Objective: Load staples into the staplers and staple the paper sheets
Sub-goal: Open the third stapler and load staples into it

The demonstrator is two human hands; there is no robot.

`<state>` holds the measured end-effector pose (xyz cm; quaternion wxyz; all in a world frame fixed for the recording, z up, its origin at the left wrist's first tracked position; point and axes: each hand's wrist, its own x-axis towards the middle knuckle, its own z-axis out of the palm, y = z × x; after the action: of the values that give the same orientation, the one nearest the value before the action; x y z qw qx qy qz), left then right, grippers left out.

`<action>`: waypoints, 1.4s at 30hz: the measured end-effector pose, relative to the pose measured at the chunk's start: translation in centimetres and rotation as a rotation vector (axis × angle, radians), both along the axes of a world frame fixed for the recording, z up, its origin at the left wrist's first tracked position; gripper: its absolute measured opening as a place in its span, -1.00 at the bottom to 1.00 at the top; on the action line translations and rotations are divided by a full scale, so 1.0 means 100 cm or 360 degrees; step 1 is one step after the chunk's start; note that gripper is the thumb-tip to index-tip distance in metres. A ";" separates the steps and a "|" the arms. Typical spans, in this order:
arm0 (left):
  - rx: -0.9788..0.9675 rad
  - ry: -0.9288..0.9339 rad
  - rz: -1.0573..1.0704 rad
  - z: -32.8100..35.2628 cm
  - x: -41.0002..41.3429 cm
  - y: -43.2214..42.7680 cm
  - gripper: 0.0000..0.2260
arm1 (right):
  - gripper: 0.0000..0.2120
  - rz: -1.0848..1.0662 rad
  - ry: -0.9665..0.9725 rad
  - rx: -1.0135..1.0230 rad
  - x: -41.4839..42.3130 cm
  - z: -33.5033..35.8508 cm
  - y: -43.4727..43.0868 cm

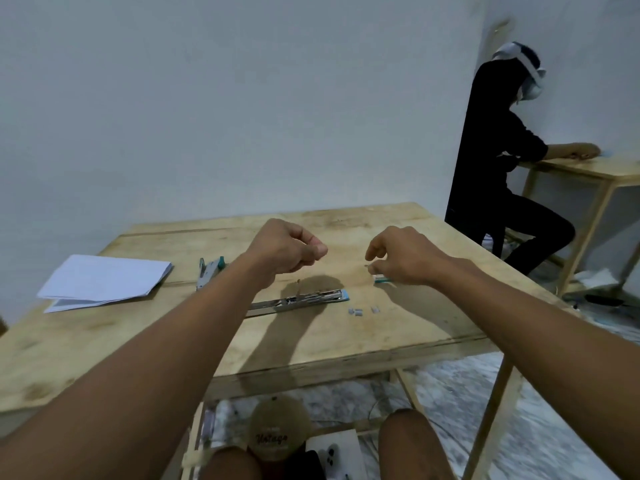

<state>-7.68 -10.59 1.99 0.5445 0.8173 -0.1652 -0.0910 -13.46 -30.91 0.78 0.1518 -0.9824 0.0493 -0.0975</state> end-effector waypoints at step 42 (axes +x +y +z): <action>0.0585 -0.0834 -0.0086 -0.043 -0.022 0.049 -0.86 | -0.89 0.0400 0.0062 0.0235 -0.004 -0.007 0.064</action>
<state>-9.86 -5.71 -2.32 0.3240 0.8929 -0.3024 0.0799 -13.82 -24.50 0.07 0.2336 -0.9687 -0.0640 -0.0547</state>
